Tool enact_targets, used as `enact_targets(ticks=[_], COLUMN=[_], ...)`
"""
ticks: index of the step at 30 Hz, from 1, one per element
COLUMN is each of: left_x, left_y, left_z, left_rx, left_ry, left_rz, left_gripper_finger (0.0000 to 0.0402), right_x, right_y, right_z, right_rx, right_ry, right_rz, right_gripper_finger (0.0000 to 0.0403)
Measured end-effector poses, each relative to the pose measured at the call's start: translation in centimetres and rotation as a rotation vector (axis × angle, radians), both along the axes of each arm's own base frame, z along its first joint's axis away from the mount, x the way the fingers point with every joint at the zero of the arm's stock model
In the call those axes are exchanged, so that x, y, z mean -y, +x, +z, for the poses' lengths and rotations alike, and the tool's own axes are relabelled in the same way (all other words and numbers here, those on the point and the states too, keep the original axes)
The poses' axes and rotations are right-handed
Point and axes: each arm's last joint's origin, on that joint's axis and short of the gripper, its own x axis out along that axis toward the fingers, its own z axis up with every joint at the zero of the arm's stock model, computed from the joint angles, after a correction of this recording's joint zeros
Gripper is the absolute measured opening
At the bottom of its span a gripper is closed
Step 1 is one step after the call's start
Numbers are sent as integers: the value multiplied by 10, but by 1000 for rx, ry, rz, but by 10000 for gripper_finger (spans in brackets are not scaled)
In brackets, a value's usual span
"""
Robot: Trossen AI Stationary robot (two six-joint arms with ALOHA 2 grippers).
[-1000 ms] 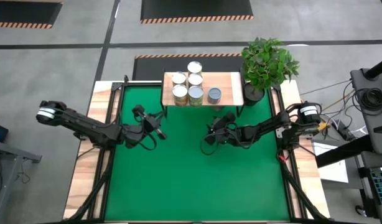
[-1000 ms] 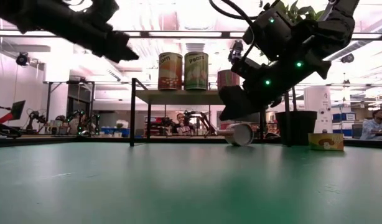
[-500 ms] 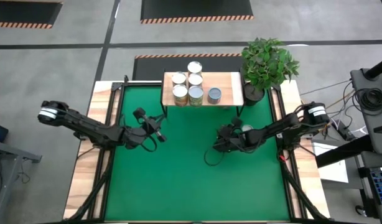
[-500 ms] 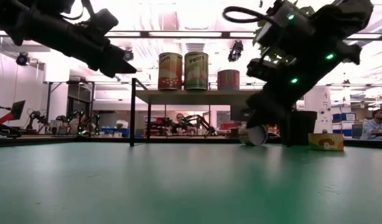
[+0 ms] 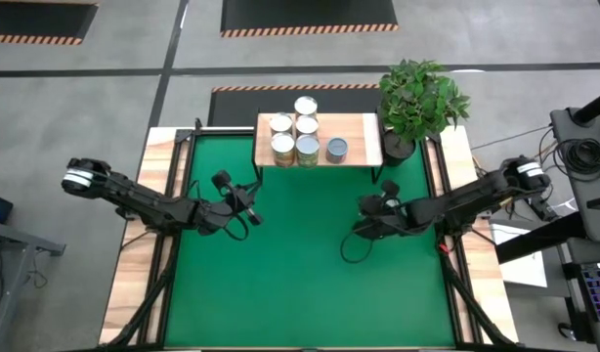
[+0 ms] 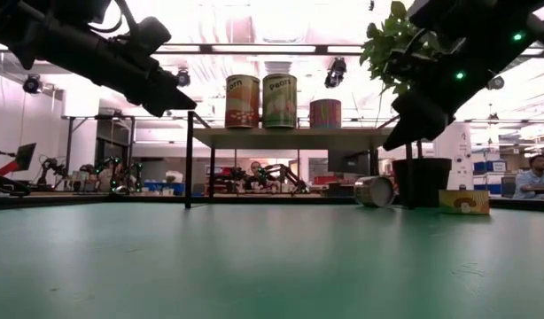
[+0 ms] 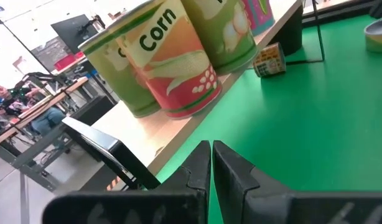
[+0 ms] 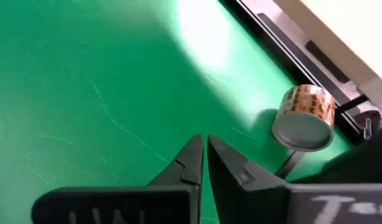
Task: Pick and place cans onto a shelf
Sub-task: Adjust the shelf
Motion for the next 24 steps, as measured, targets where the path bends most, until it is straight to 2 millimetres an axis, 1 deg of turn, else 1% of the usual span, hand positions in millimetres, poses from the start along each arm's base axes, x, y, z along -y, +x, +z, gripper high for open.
enact_targets(ticks=[6,13,17,24], left_x=[0,0,0,0], left_y=[0,0,0,0], left_z=[0,0,0,0], left_rx=[-1,0,0,2], left_ry=[0,0,0,-1], left_rz=[-1,-1,-1,-1], left_gripper_finger=[0,0,0,0], right_x=[4,8,9,9], right_y=[-15,-29,-33,-35], right_z=[-2,-9,-12,-14], right_rx=[30,46,51,52], right_ry=[1,3,10,12], right_rz=[-37,-74,-85,-90], right_gripper_finger=[13,13,13,13])
